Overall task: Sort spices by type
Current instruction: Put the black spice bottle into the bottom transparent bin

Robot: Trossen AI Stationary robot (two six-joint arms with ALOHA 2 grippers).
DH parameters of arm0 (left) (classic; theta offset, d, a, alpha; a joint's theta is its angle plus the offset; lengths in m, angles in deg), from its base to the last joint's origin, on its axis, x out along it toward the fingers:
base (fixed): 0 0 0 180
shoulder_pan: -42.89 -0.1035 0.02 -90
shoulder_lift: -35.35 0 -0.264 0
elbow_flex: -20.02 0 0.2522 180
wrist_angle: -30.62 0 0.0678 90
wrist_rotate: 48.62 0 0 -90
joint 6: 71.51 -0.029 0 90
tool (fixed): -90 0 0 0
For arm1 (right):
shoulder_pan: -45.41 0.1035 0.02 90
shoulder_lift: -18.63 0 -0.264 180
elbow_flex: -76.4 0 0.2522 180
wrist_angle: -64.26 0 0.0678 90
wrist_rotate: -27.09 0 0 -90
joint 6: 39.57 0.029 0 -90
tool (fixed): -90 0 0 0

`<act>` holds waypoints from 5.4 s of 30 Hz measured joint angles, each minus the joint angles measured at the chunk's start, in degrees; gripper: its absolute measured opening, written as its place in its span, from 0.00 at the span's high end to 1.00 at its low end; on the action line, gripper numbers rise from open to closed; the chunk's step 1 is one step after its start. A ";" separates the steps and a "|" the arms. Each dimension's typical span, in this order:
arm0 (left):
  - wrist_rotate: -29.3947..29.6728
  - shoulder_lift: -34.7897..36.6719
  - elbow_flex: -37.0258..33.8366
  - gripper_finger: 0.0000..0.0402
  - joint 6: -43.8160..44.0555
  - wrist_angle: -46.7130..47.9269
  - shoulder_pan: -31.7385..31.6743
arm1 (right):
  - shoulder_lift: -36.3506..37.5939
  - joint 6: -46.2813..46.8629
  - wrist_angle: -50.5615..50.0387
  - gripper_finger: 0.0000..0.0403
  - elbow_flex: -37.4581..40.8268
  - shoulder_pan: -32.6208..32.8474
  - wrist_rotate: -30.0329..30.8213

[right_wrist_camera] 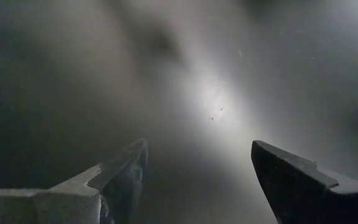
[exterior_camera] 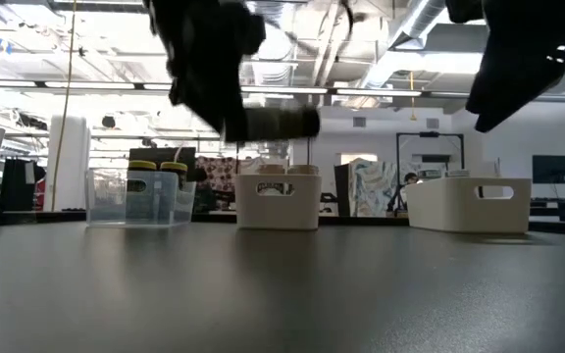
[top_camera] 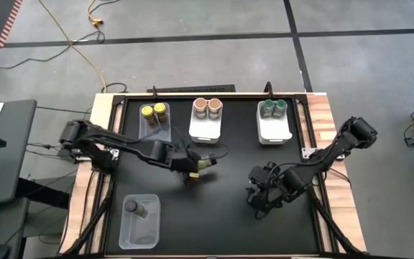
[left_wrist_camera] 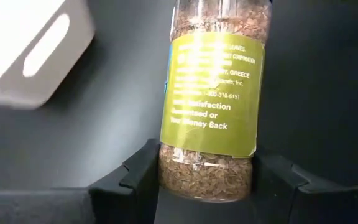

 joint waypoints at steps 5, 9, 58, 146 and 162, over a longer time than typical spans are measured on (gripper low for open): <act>-4.95 9.92 -0.01 0.55 -4.75 -5.52 1.29 | 2.99 -1.48 -0.77 0.22 -0.02 0.65 4.23; -4.58 17.52 -3.10 0.54 -9.01 -13.41 3.06 | 4.90 -1.51 -0.51 0.22 -0.02 1.43 10.32; -3.72 31.20 -47.04 0.52 3.28 -82.93 2.90 | -13.78 -41.82 73.42 0.22 -13.57 -26.73 -17.75; 40.38 -7.92 -3.89 0.27 -15.03 -36.50 7.76 | -2.16 -14.20 18.29 0.46 -15.89 -21.64 19.03; 35.46 -8.03 -2.32 0.26 -9.31 -41.05 6.60 | -2.49 -12.85 17.69 0.45 -15.89 -21.66 19.02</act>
